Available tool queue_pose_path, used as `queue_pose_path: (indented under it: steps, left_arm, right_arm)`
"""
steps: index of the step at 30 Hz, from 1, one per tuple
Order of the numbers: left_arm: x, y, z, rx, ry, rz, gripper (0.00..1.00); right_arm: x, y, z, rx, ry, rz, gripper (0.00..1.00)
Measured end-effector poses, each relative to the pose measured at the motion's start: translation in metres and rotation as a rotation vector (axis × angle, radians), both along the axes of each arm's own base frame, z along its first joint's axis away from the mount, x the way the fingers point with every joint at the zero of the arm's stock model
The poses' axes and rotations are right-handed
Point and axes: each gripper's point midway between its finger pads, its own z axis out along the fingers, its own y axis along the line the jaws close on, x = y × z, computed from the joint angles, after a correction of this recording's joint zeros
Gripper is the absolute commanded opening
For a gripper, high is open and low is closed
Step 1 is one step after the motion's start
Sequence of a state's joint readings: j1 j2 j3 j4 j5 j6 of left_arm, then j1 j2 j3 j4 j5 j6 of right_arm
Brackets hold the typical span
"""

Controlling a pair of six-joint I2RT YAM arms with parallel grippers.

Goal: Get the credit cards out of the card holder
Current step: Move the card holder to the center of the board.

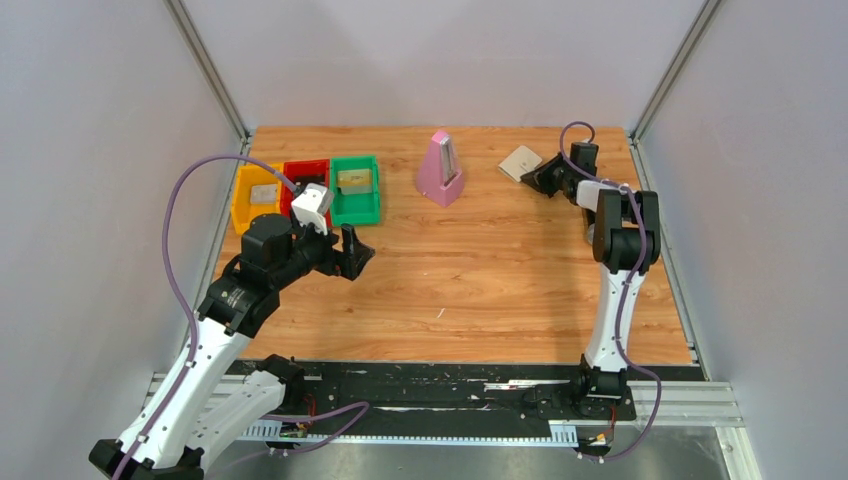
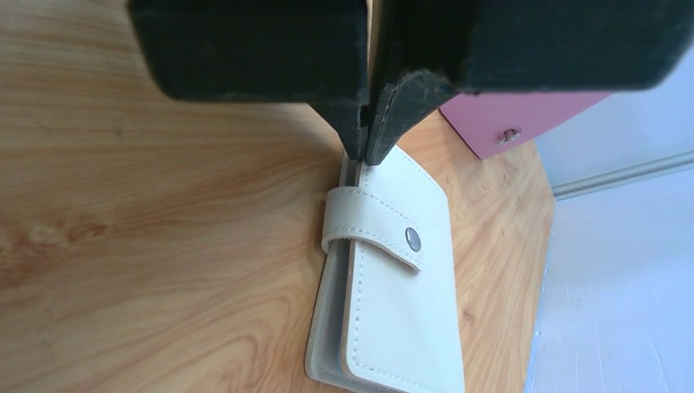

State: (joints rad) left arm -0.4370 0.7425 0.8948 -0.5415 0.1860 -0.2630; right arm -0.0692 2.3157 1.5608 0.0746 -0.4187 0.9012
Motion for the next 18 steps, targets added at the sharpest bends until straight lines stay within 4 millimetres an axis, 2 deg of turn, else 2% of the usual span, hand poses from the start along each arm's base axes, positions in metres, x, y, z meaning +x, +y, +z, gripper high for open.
queue_pose_path:
  steps: [6, 10, 15, 18]
  left_arm:
    - [-0.001, -0.002, 0.0, -0.005, 0.002, -0.011, 1.0]
    - [-0.002, -0.002, 0.0, -0.005, 0.003, -0.014, 1.0]
    - [-0.002, -0.002, 0.0, -0.004, 0.004, -0.012, 1.0]
    - [-0.001, -0.001, -0.001, -0.002, 0.005, -0.007, 1.0]
  right_arm:
    - [-0.019, -0.001, 0.004, -0.051, -0.015, 0.063, 0.0]
    - [-0.048, 0.006, 0.01, -0.058, -0.004, 0.126, 0.0]
    - [-0.105, 0.021, 0.012, -0.058, 0.059, 0.216, 0.0]
    - [-0.151, 0.039, 0.01, -0.072, 0.11, 0.286, 0.0]
